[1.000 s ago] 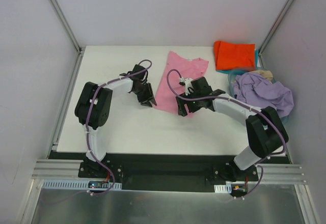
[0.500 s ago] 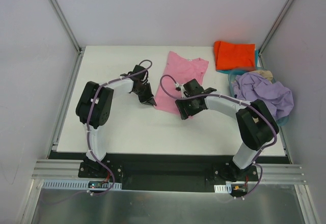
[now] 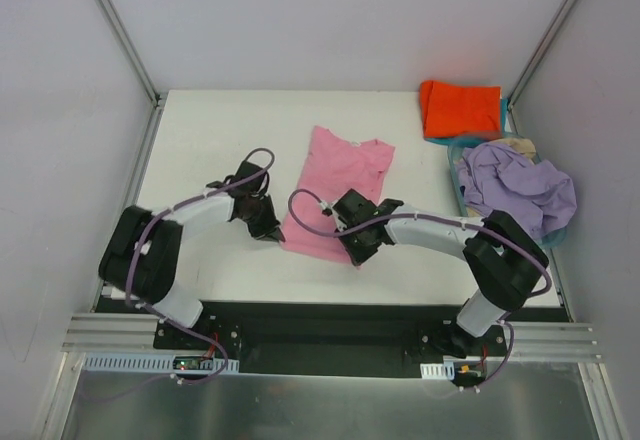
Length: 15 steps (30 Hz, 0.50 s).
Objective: Fold and stack the t-shirts
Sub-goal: Fold the tshirt
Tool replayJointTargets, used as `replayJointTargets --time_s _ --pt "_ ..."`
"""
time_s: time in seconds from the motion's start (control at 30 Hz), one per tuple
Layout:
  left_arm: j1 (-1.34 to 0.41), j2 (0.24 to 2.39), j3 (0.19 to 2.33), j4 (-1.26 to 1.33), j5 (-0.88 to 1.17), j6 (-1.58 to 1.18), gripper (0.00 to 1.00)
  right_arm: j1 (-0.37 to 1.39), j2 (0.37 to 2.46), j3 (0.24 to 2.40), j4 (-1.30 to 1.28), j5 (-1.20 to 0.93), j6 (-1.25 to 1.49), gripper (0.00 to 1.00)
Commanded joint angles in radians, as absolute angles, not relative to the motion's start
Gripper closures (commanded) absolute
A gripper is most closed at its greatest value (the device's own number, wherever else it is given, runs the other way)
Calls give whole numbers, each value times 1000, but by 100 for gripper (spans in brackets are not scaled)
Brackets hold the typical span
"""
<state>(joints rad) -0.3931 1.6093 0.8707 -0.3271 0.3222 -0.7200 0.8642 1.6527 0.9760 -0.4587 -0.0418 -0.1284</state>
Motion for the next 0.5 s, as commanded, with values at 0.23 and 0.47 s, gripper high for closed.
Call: replayJointTargets --time_s 0.23,0.47 --pt "-396 886 672 -460 236 -821 100 968 1304 1058 -667 -509 -77 99" --pt "-397 888 822 -462 195 -824 100 815 1256 1094 -695 -574 -86 99"
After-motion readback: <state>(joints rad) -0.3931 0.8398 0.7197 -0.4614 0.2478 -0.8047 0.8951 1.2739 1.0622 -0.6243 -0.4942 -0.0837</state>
